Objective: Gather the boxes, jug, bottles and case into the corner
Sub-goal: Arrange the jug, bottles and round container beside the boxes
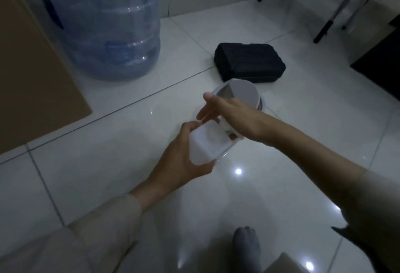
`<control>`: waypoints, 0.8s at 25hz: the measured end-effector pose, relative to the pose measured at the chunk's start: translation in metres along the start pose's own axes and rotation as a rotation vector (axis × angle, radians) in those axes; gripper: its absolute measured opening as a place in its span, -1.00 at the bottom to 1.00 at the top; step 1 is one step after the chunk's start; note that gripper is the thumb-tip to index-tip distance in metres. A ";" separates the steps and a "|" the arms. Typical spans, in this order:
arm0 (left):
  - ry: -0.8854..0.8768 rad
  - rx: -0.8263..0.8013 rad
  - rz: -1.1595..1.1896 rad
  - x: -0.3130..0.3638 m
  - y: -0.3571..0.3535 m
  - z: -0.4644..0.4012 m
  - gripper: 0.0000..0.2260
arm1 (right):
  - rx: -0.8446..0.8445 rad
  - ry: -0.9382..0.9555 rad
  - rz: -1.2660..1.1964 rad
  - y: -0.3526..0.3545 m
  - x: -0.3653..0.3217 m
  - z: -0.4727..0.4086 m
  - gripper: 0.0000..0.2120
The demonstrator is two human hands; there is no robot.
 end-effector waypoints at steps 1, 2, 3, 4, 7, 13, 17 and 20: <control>0.019 0.044 -0.009 0.000 0.002 0.000 -0.36 | -0.006 -0.025 -0.060 0.001 -0.001 -0.003 -0.45; 0.037 0.079 -0.009 0.000 0.004 0.000 -0.38 | -0.021 -0.040 -0.134 0.001 -0.001 -0.006 -0.44; 0.055 0.105 0.004 -0.001 0.008 0.001 -0.41 | -0.051 -0.044 -0.205 -0.001 0.000 -0.009 -0.44; 0.069 0.127 0.019 -0.003 0.015 0.003 -0.42 | -0.100 -0.045 -0.270 -0.005 -0.001 -0.010 -0.45; 0.099 0.183 0.050 -0.012 0.044 0.011 -0.44 | -0.238 -0.063 -0.440 -0.029 -0.003 -0.018 -0.51; 0.205 0.385 0.116 -0.065 0.122 0.061 -0.26 | -0.397 -0.010 -0.488 -0.118 -0.058 -0.058 -0.55; 0.321 0.662 0.273 -0.091 0.172 0.132 -0.28 | -0.645 -0.045 -0.459 -0.205 -0.103 -0.069 -0.43; 0.376 0.884 0.258 -0.103 0.200 0.192 -0.37 | -0.798 -0.005 -0.430 -0.276 -0.144 -0.060 -0.40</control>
Point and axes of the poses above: each hand's wrist, its own z-axis away from the middle knuckle, its own y-axis out of the back of the hand, x = y × z, the point moved 2 cm from there along -z, towards the middle knuckle, and after that the axes turned 7 degrees about -z, right-handed, at the moved point
